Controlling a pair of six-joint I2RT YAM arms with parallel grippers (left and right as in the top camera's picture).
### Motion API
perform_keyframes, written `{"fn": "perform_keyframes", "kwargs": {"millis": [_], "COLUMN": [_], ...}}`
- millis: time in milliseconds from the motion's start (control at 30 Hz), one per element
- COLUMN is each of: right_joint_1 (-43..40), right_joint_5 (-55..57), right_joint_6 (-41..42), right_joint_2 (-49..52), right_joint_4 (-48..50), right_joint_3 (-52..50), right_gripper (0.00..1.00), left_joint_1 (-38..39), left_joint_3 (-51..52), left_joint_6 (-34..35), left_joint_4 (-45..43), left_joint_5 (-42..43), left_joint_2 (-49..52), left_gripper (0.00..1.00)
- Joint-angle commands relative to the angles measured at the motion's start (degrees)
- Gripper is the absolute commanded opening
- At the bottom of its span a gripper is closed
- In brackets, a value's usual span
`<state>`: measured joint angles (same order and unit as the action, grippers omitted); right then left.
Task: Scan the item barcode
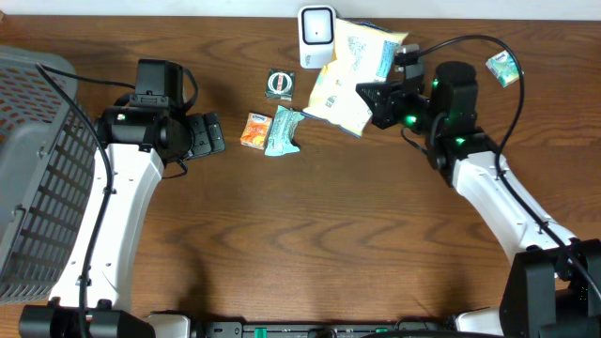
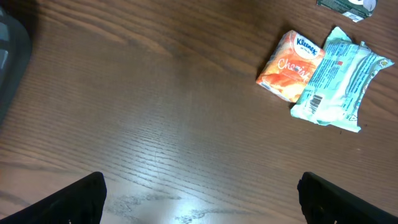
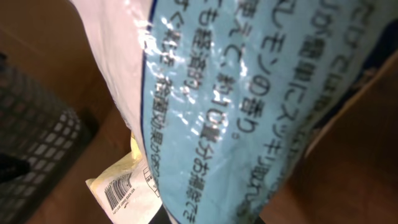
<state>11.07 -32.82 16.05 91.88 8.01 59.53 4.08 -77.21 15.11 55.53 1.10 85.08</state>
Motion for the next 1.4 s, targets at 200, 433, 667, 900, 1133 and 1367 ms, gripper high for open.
{"fn": "perform_keyframes", "kwargs": {"millis": [200, 433, 667, 900, 1133, 1367], "right_joint_1": [2.2, 3.8, 7.2, 10.1, 9.9, 15.2], "right_joint_5": [9.9, 21.7, 48.0, 78.2, 94.8, 98.7], "right_joint_6": [-2.0, -5.2, -16.8, -30.8, -35.0, -35.0], "right_joint_2": [-0.5, 0.5, 0.7, 2.6, 11.2, 14.1], "right_joint_4": [10.8, 7.0, 0.9, -2.5, -5.0, -5.2], "right_joint_3": [1.0, 1.0, 1.0, 1.0, 1.0, 1.0], "right_gripper": [0.01, 0.01, 0.01, 0.01, 0.01, 0.01], "left_joint_1": [0.0, 0.0, 0.0, 0.0, 0.0, 0.0], "left_joint_3": [-0.2, -0.2, -0.2, -0.2, -0.2, -0.2], "left_joint_6": [-0.3, -0.3, -0.3, -0.3, -0.3, -0.3], "left_joint_4": [0.1, 0.1, 0.1, 0.2, 0.1, 0.1], "left_joint_5": [-0.7, -0.7, -0.7, -0.7, -0.7, -0.7], "left_joint_2": [0.3, 0.3, 0.3, 0.3, 0.3, 0.3], "left_gripper": [0.98, 0.98, 0.98, 0.98, 0.97, 0.98]}}
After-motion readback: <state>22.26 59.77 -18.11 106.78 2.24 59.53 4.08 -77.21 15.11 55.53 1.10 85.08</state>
